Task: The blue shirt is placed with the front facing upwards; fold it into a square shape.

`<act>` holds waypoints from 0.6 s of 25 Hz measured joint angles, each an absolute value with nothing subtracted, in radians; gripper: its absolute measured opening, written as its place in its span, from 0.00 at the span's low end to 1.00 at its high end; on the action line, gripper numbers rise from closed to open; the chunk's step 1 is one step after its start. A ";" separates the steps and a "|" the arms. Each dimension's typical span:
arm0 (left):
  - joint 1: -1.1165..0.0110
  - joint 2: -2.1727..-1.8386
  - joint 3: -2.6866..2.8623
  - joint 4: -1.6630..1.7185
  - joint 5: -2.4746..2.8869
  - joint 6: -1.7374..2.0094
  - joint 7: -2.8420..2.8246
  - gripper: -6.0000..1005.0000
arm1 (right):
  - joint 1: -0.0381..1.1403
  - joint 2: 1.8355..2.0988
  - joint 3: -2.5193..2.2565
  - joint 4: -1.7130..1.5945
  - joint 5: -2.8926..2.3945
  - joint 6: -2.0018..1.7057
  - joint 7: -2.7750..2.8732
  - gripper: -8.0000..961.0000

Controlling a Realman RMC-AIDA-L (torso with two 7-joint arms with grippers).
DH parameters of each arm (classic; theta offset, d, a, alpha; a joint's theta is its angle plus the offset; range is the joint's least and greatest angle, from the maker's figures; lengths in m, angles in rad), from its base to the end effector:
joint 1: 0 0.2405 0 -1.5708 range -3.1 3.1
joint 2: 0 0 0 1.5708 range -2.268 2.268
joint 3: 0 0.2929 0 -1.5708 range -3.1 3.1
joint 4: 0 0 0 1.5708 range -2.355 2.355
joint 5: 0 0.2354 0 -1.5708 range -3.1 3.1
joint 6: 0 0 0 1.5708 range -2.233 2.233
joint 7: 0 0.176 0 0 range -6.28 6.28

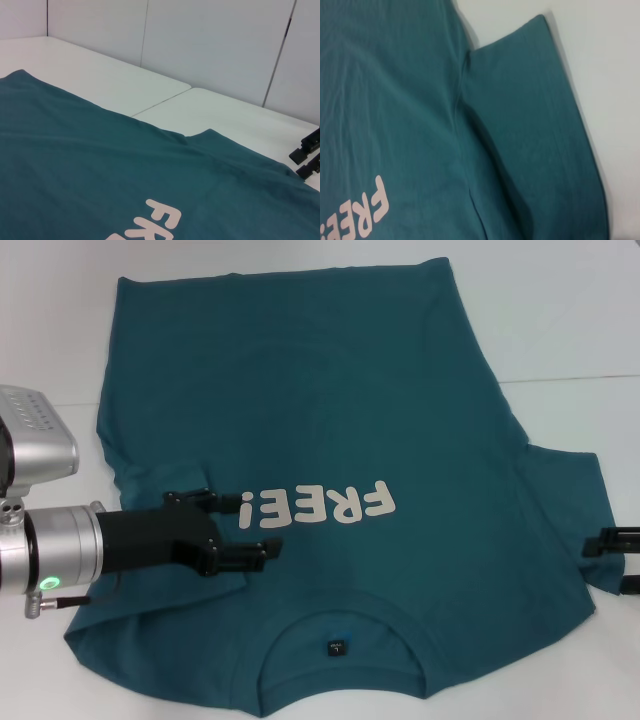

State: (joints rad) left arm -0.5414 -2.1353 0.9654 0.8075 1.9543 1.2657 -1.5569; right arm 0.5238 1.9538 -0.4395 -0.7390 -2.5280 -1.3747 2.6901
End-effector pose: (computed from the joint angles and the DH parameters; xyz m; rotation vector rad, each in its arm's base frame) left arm -0.2580 0.4167 -0.0760 -2.6746 -0.6109 -0.4902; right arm 0.4192 0.3840 0.0467 -1.6053 2.1364 0.3805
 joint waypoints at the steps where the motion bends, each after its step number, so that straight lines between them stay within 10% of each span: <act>1: -0.541 -2.135 0.966 0.808 1.954 1.266 -1.557 0.90 | 0.525 1.954 -0.440 -0.738 -2.527 -1.373 2.690 0.91; 15: -0.541 -2.135 0.963 0.808 1.954 1.264 -1.557 0.90 | 0.541 1.954 -0.438 -0.698 -2.521 -1.335 2.684 0.90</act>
